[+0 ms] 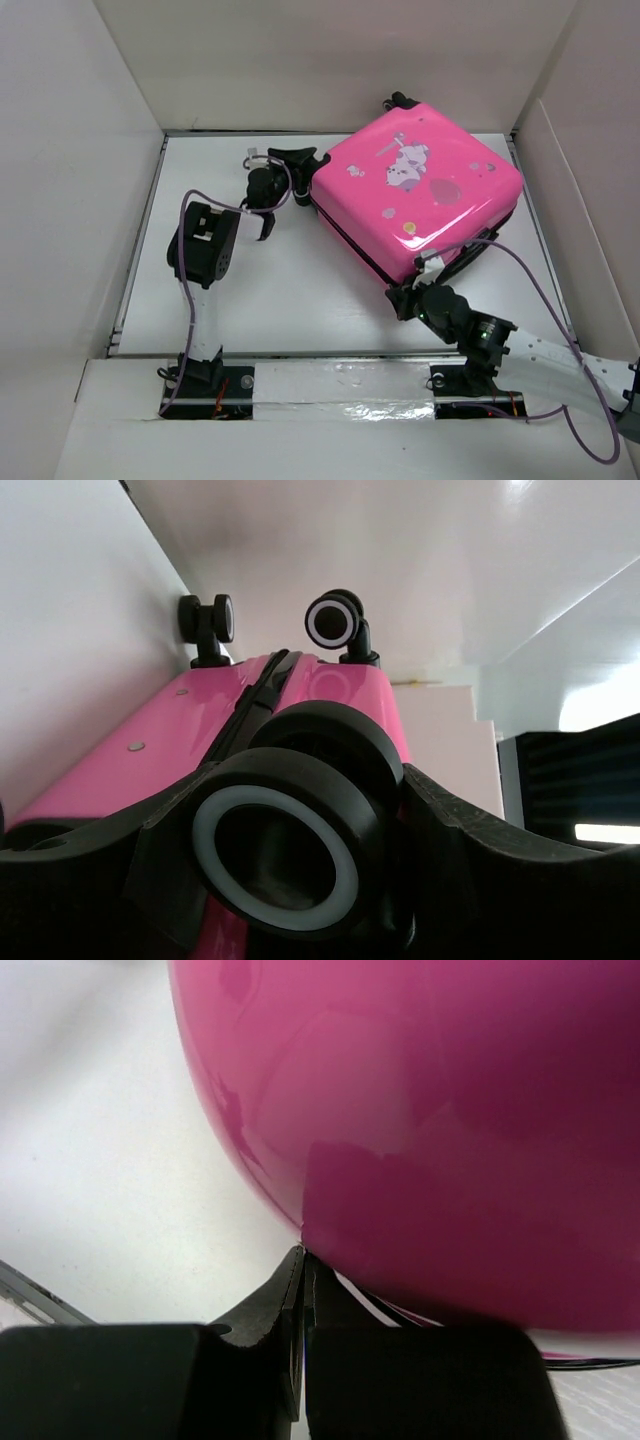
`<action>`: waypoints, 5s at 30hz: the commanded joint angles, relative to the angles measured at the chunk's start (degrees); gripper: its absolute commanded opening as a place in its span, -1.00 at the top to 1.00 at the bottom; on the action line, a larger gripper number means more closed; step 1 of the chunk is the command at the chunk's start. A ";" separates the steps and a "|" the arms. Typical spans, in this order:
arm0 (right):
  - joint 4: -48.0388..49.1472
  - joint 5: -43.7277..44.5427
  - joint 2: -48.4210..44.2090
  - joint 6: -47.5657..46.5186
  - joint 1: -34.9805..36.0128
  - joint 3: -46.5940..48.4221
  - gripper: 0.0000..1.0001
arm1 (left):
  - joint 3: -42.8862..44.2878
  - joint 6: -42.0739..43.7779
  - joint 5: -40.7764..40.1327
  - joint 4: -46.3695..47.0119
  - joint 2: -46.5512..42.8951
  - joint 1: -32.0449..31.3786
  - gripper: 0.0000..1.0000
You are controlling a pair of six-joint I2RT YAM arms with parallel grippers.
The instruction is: Pack the luggage
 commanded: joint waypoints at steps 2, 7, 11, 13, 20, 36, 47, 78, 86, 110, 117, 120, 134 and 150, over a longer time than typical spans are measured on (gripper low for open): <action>7.91 -4.13 -2.47 -2.89 -5.38 3.70 1.00 | -14.43 7.25 -0.95 13.16 -12.32 3.01 1.00; 7.73 -12.92 -2.04 -8.07 -14.95 6.77 1.00 | -30.49 19.45 -5.43 13.44 -23.76 1.01 1.00; 6.76 -16.87 -0.29 -11.94 -23.38 11.08 1.00 | -40.72 24.40 -8.43 14.59 -32.99 -5.05 1.00; 8.16 -19.42 1.12 -13.26 -24.98 11.96 1.00 | -44.49 25.46 -8.61 14.15 -34.76 -8.13 1.00; 19.50 -23.83 16.66 -9.93 -14.11 10.12 1.00 | -44.34 28.79 -6.85 9.60 -38.45 -25.27 1.00; 28.23 -20.07 19.96 -11.24 -4.77 7.49 1.00 | -27.64 42.24 -1.30 -20.56 -47.69 -40.14 1.00; -0.70 -18.99 -15.12 -11.50 -16.36 0.81 1.00 | -12.96 53.58 -7.98 -37.17 -46.80 -31.11 -0.80; 2.37 -32.44 -11.97 -16.60 -24.37 0.02 1.00 | 22.46 102.88 -0.32 -71.02 -19.66 -7.00 -0.74; 1.84 -32.18 -13.20 -16.08 -24.37 -0.16 1.00 | 28.95 103.95 1.41 -71.81 -14.04 -7.01 -0.47; 8.00 -38.76 2.26 -19.77 -48.68 14.41 1.00 | -17.51 72.76 -8.34 -38.32 -34.31 -13.40 1.00; 13.08 -48.60 7.09 -16.00 -59.96 15.58 1.00 | -27.10 65.55 -5.19 -34.46 -42.06 -24.66 1.00; 25.35 -50.81 9.47 -9.77 -58.93 7.71 1.00 | -28.86 60.12 -2.56 -30.69 -43.82 -28.88 1.00; 52.73 -4.76 14.63 -10.79 -22.98 -3.79 1.00 | -14.91 44.54 13.10 -14.24 -34.61 -34.25 1.00; 73.44 -20.83 44.80 -4.92 0.23 7.93 1.00 | -19.72 41.10 9.69 -8.09 -44.96 -43.39 1.00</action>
